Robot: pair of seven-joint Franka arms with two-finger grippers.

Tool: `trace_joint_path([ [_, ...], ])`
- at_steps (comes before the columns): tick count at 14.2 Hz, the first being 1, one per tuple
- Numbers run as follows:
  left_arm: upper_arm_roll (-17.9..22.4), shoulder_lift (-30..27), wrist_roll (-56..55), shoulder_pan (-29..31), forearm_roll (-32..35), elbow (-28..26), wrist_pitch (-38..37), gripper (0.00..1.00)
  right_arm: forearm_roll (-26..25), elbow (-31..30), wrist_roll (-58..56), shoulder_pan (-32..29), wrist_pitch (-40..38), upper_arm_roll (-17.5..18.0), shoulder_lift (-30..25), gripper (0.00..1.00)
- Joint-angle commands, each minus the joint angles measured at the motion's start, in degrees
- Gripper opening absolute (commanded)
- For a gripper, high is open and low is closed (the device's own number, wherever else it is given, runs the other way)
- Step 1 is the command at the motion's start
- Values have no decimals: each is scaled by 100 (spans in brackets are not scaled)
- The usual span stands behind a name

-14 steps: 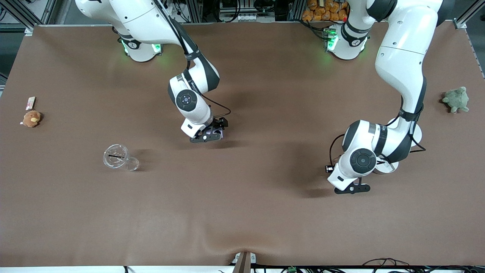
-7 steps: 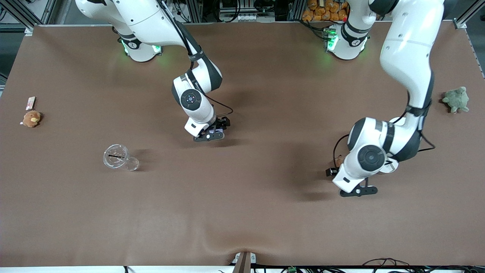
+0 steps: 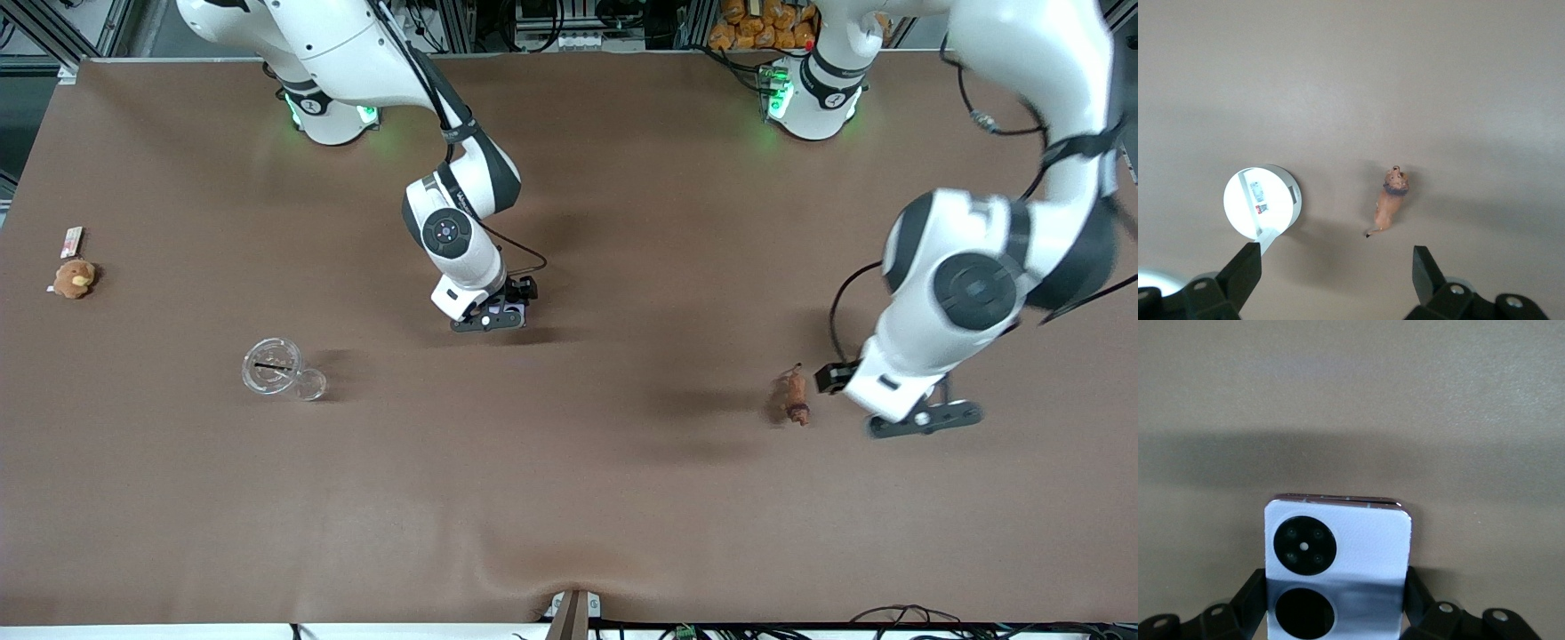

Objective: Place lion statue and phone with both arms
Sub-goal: 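Set the lion statue down beside the lamp and open the left gripper, then raise the left gripper away while the right gripper carries the phone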

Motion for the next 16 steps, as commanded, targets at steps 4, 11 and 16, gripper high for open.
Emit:
trace_joint_path([
  [4,2,-1216,893,204,-323,-214,-1057,100,54,613,332,-291,-1229,-250,-242,0],
  [11,3,-2297,1923,644,-718,-397,-2071,100,-587,604,148,-1179,-1344,-611,-208,0],
  [16,353,-2650,2361,530,-1035,-557,-2352,100,-596,613,-240,-1469,-1134,-611,-85,0],
])
